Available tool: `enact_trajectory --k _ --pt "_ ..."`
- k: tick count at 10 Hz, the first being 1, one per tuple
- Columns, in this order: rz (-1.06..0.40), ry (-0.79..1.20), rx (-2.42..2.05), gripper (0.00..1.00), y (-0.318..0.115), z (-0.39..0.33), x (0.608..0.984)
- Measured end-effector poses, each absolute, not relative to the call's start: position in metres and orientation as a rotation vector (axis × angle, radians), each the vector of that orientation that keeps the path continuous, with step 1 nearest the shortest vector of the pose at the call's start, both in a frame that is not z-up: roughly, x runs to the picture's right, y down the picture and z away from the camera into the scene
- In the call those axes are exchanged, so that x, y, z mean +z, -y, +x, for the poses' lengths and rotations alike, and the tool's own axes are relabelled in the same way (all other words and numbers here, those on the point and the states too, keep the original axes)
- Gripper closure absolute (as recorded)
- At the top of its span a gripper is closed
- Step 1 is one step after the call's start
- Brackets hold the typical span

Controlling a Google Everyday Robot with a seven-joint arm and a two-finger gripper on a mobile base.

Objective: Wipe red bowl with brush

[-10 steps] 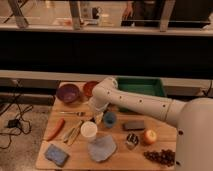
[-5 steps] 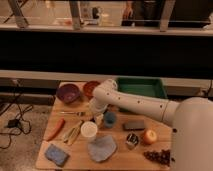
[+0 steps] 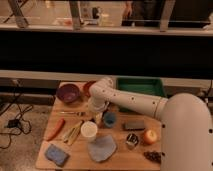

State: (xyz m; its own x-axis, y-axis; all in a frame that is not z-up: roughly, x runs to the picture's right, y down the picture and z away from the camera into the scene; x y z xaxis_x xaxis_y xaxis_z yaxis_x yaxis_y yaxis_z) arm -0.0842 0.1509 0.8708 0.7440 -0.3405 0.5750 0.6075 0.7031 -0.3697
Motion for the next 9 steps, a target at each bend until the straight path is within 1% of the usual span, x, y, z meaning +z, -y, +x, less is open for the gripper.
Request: enact_trajectory --k 2,3,4,5,6,7,8,9 --pt "-0.597 0.479 -0.556 0.22 -0.153 -0.075 0.87" --pt "-0.6 0.469 -0.553 0.3 -0.154 -0.069 0.869" --pt "-0.6 0.458 -0.545 0.41 -0.153 -0.061 0.867" --pt "-0.599 0.448 -0.536 0.47 -0.153 -0.052 0.865" --pt "-0.597 0.438 -0.526 0.5 -0.152 -0.043 0.864" --pt "-0.596 0.435 -0.523 0.55 -0.152 -0.041 0.863" --pt "-0.596 0.435 -0.523 0.64 -0.152 -0.042 0.863" --pt "-0.6 0.438 -0.518 0.71 -0.154 -0.042 0.864"
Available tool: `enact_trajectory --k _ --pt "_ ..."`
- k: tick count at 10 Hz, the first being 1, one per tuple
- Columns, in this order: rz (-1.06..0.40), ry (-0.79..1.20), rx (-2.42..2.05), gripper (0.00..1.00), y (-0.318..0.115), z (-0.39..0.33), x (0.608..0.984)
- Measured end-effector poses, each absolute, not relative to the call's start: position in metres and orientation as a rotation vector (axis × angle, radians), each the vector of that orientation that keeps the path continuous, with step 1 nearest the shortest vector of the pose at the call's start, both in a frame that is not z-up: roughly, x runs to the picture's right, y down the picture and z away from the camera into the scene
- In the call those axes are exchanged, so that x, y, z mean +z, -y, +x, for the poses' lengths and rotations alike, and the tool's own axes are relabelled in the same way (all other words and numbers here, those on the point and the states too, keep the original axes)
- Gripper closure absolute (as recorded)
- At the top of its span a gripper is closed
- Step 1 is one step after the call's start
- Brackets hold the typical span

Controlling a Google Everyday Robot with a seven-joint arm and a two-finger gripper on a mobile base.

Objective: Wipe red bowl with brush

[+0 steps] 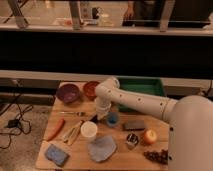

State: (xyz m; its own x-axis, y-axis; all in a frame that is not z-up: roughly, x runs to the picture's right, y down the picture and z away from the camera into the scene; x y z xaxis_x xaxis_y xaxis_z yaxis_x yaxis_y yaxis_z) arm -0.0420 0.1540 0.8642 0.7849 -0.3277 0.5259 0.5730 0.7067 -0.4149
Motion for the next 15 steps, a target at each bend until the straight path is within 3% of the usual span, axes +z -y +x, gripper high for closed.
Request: enact_trajectory --k 11,15 --pt "-0.642 0.459 -0.566 0.72 -0.158 -0.056 0.867" --pt "-0.656 0.487 -0.609 0.99 -0.159 -0.075 0.869"
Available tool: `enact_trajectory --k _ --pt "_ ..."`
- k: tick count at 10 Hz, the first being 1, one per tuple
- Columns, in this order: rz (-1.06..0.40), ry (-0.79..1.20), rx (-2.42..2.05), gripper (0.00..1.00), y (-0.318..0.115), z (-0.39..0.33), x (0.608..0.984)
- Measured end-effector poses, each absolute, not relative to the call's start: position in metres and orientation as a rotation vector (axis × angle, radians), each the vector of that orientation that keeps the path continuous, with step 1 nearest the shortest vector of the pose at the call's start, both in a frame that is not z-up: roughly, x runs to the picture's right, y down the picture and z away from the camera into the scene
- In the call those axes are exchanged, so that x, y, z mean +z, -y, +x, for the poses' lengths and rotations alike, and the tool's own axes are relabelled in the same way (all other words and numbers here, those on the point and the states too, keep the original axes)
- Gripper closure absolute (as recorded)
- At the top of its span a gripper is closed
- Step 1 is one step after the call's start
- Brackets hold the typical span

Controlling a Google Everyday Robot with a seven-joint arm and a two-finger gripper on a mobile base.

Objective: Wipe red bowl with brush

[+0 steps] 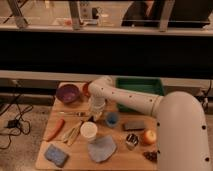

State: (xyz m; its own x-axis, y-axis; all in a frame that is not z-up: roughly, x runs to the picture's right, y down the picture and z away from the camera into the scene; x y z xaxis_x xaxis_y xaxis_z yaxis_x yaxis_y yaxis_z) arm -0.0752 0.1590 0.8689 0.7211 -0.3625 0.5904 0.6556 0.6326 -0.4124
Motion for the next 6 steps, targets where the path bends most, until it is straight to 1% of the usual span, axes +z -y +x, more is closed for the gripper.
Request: enact_trajectory --k 3,6 --pt "-0.657 0.489 -0.609 1.0 -0.159 -0.074 0.866" --pt "-0.598 0.523 -0.614 1.0 -0.152 -0.107 0.847"
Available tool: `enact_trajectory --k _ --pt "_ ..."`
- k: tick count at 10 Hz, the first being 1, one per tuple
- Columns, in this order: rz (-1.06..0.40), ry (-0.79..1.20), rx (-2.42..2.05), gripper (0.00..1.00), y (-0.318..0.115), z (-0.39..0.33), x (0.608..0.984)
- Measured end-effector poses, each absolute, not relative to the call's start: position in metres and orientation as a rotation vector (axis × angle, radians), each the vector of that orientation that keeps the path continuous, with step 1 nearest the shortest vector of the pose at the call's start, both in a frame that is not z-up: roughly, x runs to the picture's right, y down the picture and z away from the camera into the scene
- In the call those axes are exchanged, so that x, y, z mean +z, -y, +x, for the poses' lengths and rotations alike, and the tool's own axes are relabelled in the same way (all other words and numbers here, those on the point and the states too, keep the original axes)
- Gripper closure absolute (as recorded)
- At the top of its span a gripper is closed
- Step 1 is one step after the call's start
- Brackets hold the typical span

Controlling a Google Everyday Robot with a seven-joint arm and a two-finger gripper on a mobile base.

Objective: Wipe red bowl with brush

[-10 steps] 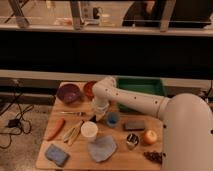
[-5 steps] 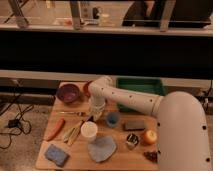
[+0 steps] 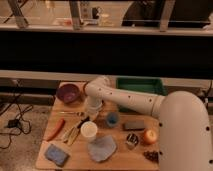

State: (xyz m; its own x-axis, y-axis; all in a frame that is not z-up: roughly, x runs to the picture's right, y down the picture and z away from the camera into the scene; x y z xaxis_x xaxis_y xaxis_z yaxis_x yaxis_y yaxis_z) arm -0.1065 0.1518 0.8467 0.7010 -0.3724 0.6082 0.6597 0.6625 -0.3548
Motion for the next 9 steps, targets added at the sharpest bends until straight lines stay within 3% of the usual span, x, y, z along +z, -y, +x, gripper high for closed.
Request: enact_trajectory --k 9 --pt "-0.478 0.522 -0.611 1.0 -0.125 -0.124 0.809"
